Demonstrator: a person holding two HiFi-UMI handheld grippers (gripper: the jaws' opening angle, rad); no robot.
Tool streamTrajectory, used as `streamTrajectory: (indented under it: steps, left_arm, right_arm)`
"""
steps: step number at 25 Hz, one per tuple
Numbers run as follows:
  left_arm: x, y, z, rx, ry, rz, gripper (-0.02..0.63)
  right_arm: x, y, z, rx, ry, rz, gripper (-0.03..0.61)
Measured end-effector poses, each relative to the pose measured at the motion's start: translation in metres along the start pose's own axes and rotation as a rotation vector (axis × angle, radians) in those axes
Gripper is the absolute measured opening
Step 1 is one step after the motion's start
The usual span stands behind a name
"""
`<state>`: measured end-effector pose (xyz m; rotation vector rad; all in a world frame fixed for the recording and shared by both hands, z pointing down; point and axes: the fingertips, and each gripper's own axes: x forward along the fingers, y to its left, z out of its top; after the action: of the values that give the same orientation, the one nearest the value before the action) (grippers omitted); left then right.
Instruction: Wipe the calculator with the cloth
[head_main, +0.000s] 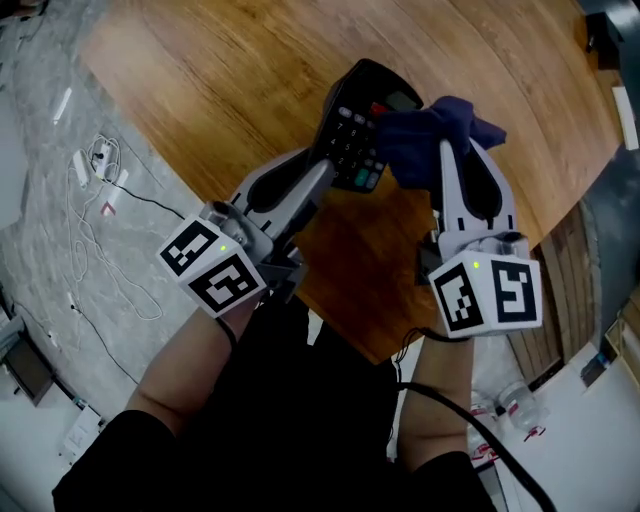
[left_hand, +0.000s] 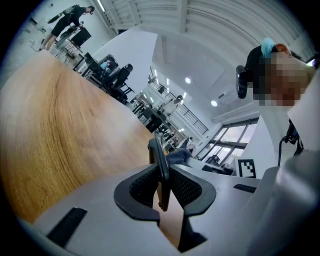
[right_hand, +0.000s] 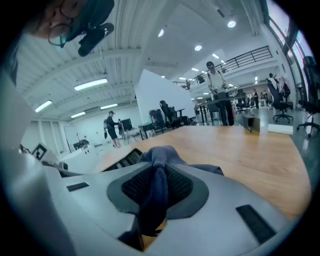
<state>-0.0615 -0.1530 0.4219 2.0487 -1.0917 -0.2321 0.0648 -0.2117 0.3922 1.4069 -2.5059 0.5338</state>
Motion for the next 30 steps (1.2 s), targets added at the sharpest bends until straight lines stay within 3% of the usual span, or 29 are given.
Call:
streamTrajectory:
  steps: [3, 10, 19, 30]
  left_arm:
    - [-0.003, -0.016, -0.006, 0.011, 0.006, -0.038, 0.072]
    - [-0.018, -0.028, -0.002, 0.027, -0.022, -0.078, 0.072]
    - [-0.028, -0.014, 0.011, 0.003, -0.077, -0.038, 0.072]
    - [-0.033, -0.029, -0.001, 0.006, -0.054, -0.088, 0.072]
  right_arm:
    - [0.007, 0.013, 0.017, 0.076, -0.051, 0.078, 0.071]
    - [0.007, 0.055, -0.012, 0.187, -0.007, 0.169, 0.069]
    - [-0.030, 0.122, -0.053, 0.177, 0.088, 0.271, 0.067]
    - [-0.002, 0.041, 0.011, 0.085, -0.037, 0.079, 0.067]
